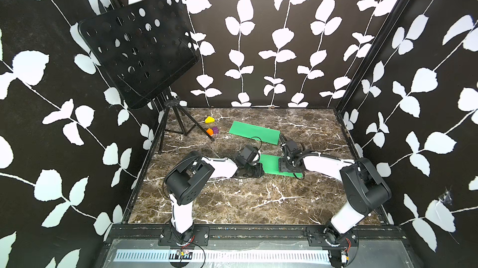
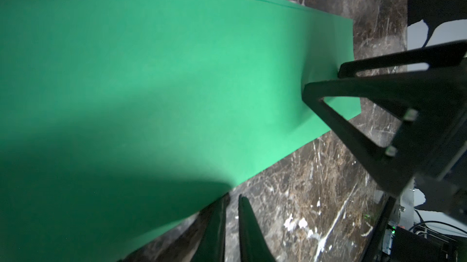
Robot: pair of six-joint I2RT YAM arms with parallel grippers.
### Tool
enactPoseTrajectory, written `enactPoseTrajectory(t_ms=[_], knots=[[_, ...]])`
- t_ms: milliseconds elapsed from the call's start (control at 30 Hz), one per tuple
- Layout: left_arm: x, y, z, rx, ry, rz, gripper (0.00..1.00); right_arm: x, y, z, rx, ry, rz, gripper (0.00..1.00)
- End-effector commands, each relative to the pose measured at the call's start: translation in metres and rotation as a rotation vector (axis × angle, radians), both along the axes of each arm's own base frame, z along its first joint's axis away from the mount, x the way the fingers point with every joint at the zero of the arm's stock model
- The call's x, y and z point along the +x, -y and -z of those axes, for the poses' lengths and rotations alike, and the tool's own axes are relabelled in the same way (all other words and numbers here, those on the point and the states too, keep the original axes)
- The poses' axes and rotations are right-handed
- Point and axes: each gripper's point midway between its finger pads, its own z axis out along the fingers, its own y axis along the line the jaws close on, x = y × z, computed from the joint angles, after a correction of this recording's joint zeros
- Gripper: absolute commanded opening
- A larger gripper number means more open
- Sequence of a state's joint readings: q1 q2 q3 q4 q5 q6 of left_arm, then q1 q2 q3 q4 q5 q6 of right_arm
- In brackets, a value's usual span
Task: Fold the rectangular paper in half along the long edge
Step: Fold the paper at the center of the board.
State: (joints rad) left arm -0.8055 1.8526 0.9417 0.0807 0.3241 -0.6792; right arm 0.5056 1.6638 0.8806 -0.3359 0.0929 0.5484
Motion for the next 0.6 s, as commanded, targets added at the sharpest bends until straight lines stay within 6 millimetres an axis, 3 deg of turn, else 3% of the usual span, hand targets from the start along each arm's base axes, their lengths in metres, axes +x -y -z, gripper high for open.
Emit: enactPoseTrajectory(t_ms=[0, 167, 233, 400, 567], knots=[[-0.014, -0.018, 0.013, 0.065, -0.037, 0.028, 0.15, -0.032, 0.022, 0.028, -0.066, -0.14, 0.015, 0.72], [-0.015, 0.038, -0.051, -0.299, -0.025, 0.131, 0.19, -0.032, 0.023, 0.029, -0.075, -0.145, 0.013, 0.72], [-0.006, 0.044, -0.056, -0.306, -0.007, 0.12, 0.2, -0.032, 0.023, 0.029, -0.077, -0.145, 0.015, 0.72], [0.016, 0.045, -0.029, -0.175, 0.001, 0.086, 0.2, -0.03, 0.022, 0.028, -0.068, -0.139, 0.021, 0.72], [0.015, 0.045, -0.008, -0.158, -0.046, 0.071, 0.2, -0.031, 0.025, 0.025, -0.087, -0.138, 0.016, 0.72]])
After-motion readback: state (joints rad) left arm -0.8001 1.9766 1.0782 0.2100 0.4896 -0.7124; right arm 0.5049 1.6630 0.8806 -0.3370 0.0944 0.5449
